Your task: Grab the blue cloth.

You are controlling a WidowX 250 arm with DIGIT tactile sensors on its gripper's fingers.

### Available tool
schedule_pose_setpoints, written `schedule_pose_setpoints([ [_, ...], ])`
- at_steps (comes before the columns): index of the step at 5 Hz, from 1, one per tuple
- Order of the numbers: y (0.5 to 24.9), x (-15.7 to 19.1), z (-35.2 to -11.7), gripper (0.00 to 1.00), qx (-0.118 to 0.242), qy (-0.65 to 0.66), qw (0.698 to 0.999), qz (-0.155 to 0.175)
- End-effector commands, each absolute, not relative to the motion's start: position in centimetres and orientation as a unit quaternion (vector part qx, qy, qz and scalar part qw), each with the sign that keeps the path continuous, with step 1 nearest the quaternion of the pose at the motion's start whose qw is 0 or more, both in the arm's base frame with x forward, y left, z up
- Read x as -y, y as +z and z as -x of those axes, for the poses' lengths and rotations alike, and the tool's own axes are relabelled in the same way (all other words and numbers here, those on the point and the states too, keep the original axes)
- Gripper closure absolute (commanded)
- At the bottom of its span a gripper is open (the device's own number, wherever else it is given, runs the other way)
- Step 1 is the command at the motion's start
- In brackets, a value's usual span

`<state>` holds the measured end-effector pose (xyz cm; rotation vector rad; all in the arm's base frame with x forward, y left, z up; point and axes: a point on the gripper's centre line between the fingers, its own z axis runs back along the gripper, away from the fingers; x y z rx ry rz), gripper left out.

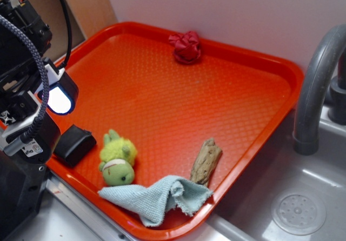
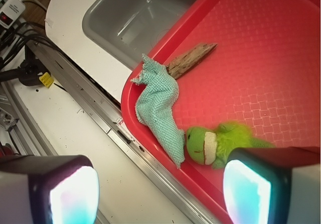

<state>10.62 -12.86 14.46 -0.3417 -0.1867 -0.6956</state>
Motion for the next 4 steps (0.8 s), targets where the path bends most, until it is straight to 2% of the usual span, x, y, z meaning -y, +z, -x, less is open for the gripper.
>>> schedule_pose_setpoints([
  [1,10.0,17.4,-12.2,0.00,0.058,-0.365,0.920,0.131],
  [2,6.4,19.7,-12.2,0.00,0.064,-0.401,0.907,0.108],
  [3,3.7,20.4,-12.7,0.00,0.056,-0.424,0.899,0.095],
  [4,2.2,20.6,-13.3,0.00,0.046,-0.431,0.898,0.079],
])
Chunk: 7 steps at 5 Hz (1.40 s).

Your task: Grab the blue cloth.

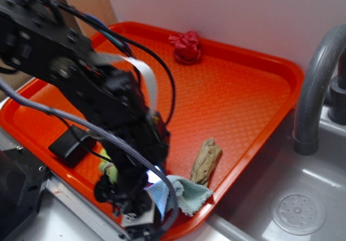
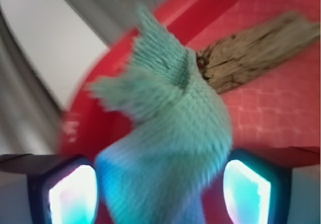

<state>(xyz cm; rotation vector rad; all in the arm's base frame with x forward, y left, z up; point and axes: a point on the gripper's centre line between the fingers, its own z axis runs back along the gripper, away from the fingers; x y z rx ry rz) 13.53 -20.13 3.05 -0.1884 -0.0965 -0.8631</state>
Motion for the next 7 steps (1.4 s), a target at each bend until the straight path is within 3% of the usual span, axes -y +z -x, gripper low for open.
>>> schedule_pose_setpoints([
  [1,2.2,20.4,-13.5,1.00,0.049,-0.422,0.902,0.078],
  [4,6.0,17.5,-13.3,1.00,0.087,-0.395,0.908,0.109],
  [5,8.7,15.7,-13.9,1.00,0.082,-0.336,0.935,0.080],
  [6,13.8,12.9,-16.2,1.00,0.118,-0.221,0.968,0.034],
  [7,18.8,10.2,-17.5,1.00,0.148,-0.097,0.984,0.034],
])
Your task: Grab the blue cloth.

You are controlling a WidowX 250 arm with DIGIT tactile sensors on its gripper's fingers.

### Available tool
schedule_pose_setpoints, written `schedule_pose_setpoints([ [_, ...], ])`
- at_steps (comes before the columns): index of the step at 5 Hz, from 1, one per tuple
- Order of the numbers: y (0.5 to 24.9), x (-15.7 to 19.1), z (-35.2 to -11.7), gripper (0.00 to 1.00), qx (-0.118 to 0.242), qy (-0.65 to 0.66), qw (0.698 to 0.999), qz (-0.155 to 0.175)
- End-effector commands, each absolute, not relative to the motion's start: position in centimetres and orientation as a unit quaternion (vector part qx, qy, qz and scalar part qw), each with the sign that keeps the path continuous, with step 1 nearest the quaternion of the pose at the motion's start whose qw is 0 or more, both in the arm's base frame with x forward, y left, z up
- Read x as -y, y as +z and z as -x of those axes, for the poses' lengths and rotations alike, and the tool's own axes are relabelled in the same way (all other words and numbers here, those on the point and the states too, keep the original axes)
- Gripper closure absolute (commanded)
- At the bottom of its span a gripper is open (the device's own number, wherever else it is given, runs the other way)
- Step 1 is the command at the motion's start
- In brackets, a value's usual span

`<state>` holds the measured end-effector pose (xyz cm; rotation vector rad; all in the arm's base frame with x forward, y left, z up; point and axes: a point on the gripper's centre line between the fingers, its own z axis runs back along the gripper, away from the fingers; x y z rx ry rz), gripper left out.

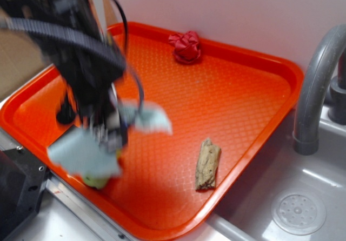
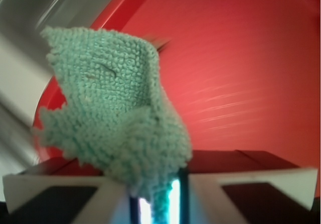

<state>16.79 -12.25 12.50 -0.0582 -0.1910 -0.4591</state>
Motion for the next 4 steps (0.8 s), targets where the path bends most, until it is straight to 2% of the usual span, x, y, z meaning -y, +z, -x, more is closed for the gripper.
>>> schedule_pose_setpoints([
  [1,22.1,9.2,-18.9,1.00,0.138,0.005,0.989,-0.054],
  [2,21.8,7.6,-20.1,1.00,0.125,0.025,0.991,-0.049],
  [3,19.4,6.4,-21.8,1.00,0.107,0.037,0.993,-0.044],
  [4,18.3,7.3,-22.1,1.00,0.112,0.009,0.993,-0.044],
])
